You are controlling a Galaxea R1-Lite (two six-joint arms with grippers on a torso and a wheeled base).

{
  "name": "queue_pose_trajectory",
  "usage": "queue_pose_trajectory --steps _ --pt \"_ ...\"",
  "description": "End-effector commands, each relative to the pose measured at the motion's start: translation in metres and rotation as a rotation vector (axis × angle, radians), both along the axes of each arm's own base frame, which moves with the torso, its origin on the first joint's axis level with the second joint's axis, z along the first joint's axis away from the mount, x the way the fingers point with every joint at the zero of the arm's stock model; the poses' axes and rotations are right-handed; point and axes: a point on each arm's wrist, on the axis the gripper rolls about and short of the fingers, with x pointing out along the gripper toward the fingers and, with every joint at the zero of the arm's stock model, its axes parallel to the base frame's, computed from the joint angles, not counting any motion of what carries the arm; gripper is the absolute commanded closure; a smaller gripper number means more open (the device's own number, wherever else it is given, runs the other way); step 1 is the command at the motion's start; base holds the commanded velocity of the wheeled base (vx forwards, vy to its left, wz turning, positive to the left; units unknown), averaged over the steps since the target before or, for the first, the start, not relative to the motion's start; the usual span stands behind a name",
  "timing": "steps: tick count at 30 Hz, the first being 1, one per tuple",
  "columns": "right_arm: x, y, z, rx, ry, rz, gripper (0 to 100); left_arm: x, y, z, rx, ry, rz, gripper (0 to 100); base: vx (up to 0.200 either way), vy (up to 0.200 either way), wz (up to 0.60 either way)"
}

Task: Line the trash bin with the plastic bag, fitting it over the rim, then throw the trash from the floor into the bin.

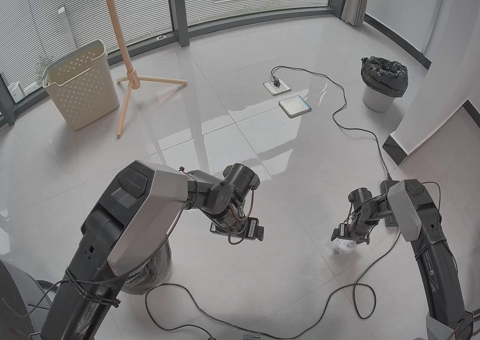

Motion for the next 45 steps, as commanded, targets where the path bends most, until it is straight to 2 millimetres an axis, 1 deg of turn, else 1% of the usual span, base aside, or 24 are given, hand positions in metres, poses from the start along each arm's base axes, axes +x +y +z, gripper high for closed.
queue_pose_trajectory --steps 1,4,5,6,7,10,12,17,22,30,31,34,42,45 --pt "0.009 0.002 0.034 0.002 -0.068 0.009 0 0.0 0.0 0.0 -0.006 0.004 -0.003 0 0.0 0.0 0.0" --pt "0.007 -0.001 0.025 -0.004 -0.054 0.014 0 0.0 0.0 0.0 -0.006 0.004 -0.003 0 0.0 0.0 0.0" --pt "0.004 -0.004 0.013 -0.015 -0.034 0.029 0 0.0 0.0 0.001 -0.007 0.002 -0.003 0 0.0 0.0 0.0" --pt "0.004 -0.004 0.013 -0.015 -0.034 0.029 0 0.0 0.0 0.001 -0.007 0.002 -0.003 0 0.0 0.0 0.0" --pt "-0.001 -0.011 -0.012 -0.036 0.002 0.064 0 -0.001 -0.001 0.001 -0.007 0.002 -0.004 0 0.0 0.0 0.0" --pt "-0.006 -0.017 -0.04 -0.063 -0.002 0.104 0 -0.001 -0.002 0.002 -0.006 0.0 -0.007 0 0.0 0.0 0.0" --pt "-0.008 -0.02 -0.052 -0.072 -0.003 0.114 0 -0.002 -0.003 0.003 -0.006 -0.002 -0.008 0 0.0 0.0 0.0" --pt "-0.007 -0.021 -0.05 -0.081 -0.009 0.114 0 -0.002 -0.003 0.002 -0.003 -0.002 -0.006 0 0.0 0.0 0.0" --pt "-0.002 -0.023 -0.035 -0.083 -0.038 0.112 0 -0.004 -0.006 0.001 -0.003 0.0 -0.014 0 0.0 0.0 0.0" --pt "0.0 -0.038 -0.03 -0.087 -0.054 0.081 0 -0.006 -0.009 0.0 -0.001 0.001 -0.022 0 0.0 0.0 0.0" --pt "0.001 -0.039 -0.029 -0.089 -0.058 0.077 100 -0.006 -0.009 0.0 -0.001 0.001 -0.022 0 0.0 0.0 0.0" --pt "0.002 -0.042 -0.025 -0.09 -0.067 0.074 100 -0.007 -0.009 0.0 -0.002 0.001 -0.022 0 0.0 0.0 0.0" --pt "0.001 -0.045 -0.026 -0.096 -0.063 0.081 100 -0.008 -0.011 -0.001 0.003 0.0 -0.024 0 0.0 0.0 0.0" --pt "0.002 -0.044 -0.024 -0.093 -0.062 0.077 100 -0.007 -0.01 0.0 0.003 -0.002 -0.022 0 0.0 0.0 0.0"
